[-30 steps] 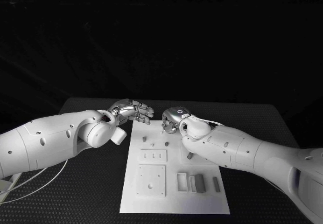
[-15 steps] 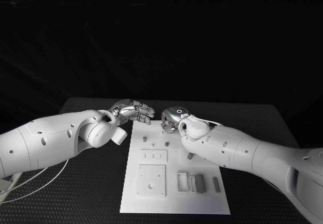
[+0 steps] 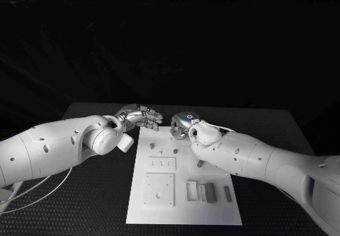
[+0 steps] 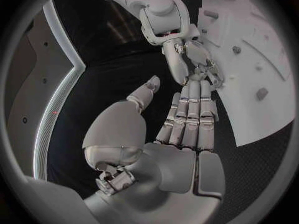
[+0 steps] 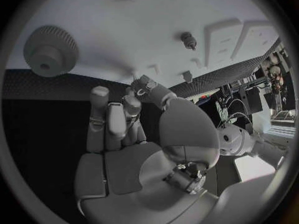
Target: Assemble the parts on the task board
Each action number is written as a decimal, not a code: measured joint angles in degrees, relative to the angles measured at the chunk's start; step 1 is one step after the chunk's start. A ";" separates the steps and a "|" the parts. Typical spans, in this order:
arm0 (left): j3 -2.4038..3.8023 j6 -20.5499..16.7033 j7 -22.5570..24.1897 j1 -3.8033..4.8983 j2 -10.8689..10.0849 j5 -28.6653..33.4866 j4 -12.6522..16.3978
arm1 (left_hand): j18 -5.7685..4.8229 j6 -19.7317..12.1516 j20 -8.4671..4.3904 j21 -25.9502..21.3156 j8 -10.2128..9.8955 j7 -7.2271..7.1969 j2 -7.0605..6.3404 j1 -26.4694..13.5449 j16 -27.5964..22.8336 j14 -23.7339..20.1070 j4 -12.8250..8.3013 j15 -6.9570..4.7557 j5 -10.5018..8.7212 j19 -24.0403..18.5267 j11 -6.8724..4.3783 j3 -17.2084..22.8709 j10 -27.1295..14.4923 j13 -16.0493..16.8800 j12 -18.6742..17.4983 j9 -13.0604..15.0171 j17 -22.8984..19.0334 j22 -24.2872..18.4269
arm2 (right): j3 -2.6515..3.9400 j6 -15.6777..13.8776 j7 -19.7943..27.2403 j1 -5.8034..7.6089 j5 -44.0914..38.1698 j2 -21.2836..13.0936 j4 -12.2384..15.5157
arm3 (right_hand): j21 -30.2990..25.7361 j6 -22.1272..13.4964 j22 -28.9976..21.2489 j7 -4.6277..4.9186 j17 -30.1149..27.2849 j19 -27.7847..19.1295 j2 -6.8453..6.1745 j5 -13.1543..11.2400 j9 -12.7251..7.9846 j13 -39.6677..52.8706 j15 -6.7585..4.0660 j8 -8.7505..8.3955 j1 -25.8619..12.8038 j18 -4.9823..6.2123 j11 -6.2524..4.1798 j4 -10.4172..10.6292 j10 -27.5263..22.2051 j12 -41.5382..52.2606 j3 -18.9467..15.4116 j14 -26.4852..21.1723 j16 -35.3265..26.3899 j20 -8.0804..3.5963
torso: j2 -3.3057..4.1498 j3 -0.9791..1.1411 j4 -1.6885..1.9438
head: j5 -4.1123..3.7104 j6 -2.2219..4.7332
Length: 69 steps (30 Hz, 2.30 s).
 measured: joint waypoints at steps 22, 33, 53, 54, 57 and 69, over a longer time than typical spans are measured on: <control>0.00 0.16 -0.05 0.00 0.15 0.00 -0.25 | -0.24 -0.21 0.00 0.00 0.00 0.21 0.00 0.00 0.00 0.00 0.00 0.00 0.00 0.00 0.00 0.00 0.00 0.00 0.00 -0.04 0.11 0.00 | 0.01 0.11 0.03 0.01 0.98 -0.03 -0.16 | 0.00 -0.67 -0.01 0.70 -1.25 -0.15 -0.70 0.01 0.37 -0.05 0.28 -0.77 -0.70 0.00 0.34 0.19 -0.36 -0.67 0.19 -0.28 -0.27 -0.09 | -0.03 0.00 0.04 | -0.10 -0.09; 0.00 0.17 -0.06 0.00 0.14 0.00 -0.32 | -0.26 -0.20 0.00 0.00 0.00 0.21 0.00 0.00 -0.22 0.00 0.00 0.00 0.00 0.00 0.00 0.00 0.00 0.00 0.00 -0.04 0.15 0.00 | 0.01 0.16 -0.04 0.02 1.66 -0.10 -0.42 | -0.22 -1.37 -0.02 1.40 -2.63 -0.45 -2.40 0.01 1.00 -0.02 0.91 -1.37 -1.04 -0.02 0.54 1.47 -1.38 -1.15 0.34 -1.36 -0.62 0.00 | -0.03 0.01 0.03 | -0.05 -0.21; -0.02 0.24 -0.07 0.00 -0.84 0.13 -1.04 | -0.27 -0.20 0.00 0.00 0.00 0.21 0.00 0.00 -0.22 0.00 0.00 0.00 0.00 0.00 0.00 0.00 0.00 0.00 0.00 -0.03 0.26 0.00 | 1.60 0.52 0.01 2.27 7.10 -3.97 4.80 | -0.65 -1.90 -0.03 1.93 -4.95 -1.27 -2.64 0.01 1.71 0.10 1.12 -1.46 -0.83 -0.03 0.85 1.90 -2.14 -1.42 0.47 -3.33 -1.75 0.21 | -0.06 0.10 -0.18 | 0.05 0.15; -0.02 0.22 -0.07 0.00 -1.16 0.17 -1.10 | -0.27 -0.20 0.00 0.00 0.00 0.21 0.00 0.00 -0.22 0.00 0.00 0.00 0.00 0.00 0.00 0.00 0.00 0.00 0.00 -0.03 0.26 0.00 | 2.00 0.89 0.05 2.92 8.85 -4.34 5.25 | -0.90 -2.10 -0.03 2.11 -5.55 -1.49 -2.64 0.01 1.81 0.10 1.19 -1.66 -0.83 -0.03 0.93 1.90 -2.46 -1.50 0.47 -3.76 -2.06 0.41 | -0.07 0.11 -0.25 | 0.07 0.28; -0.02 0.16 -0.07 0.00 -1.47 0.23 -1.40 | -0.27 -0.20 0.00 0.00 0.00 0.21 0.00 0.00 -0.22 0.00 0.00 0.00 0.00 0.00 0.00 0.00 0.00 0.00 0.00 -0.03 0.26 0.00 | 2.43 2.42 0.22 4.39 14.56 -5.07 5.45 | -1.34 -2.50 -0.03 2.47 -6.34 -2.45 -2.60 0.01 2.23 -0.19 1.41 -1.84 -0.80 -0.02 1.07 1.90 -2.93 -2.28 0.47 -4.71 -2.76 0.88 | -0.11 0.14 -0.46 | 0.14 0.53; -0.05 0.09 -0.04 0.00 -1.50 0.18 -3.18 | -0.28 -0.20 0.00 0.00 0.00 0.20 0.00 0.00 -0.26 0.00 0.00 0.00 0.00 0.00 0.00 0.00 0.00 0.00 0.00 -0.03 0.33 0.00 | 3.96 11.17 5.62 7.44 36.64 -10.68 6.09 | -7.34 -7.37 -0.61 4.00 -11.28 -8.71 0.59 0.01 2.92 -14.38 2.88 -4.73 -1.02 1.06 2.65 -0.82 -7.95 -19.33 1.27 -9.71 -10.60 3.88 | -0.74 0.64 -1.77 | 0.83 1.29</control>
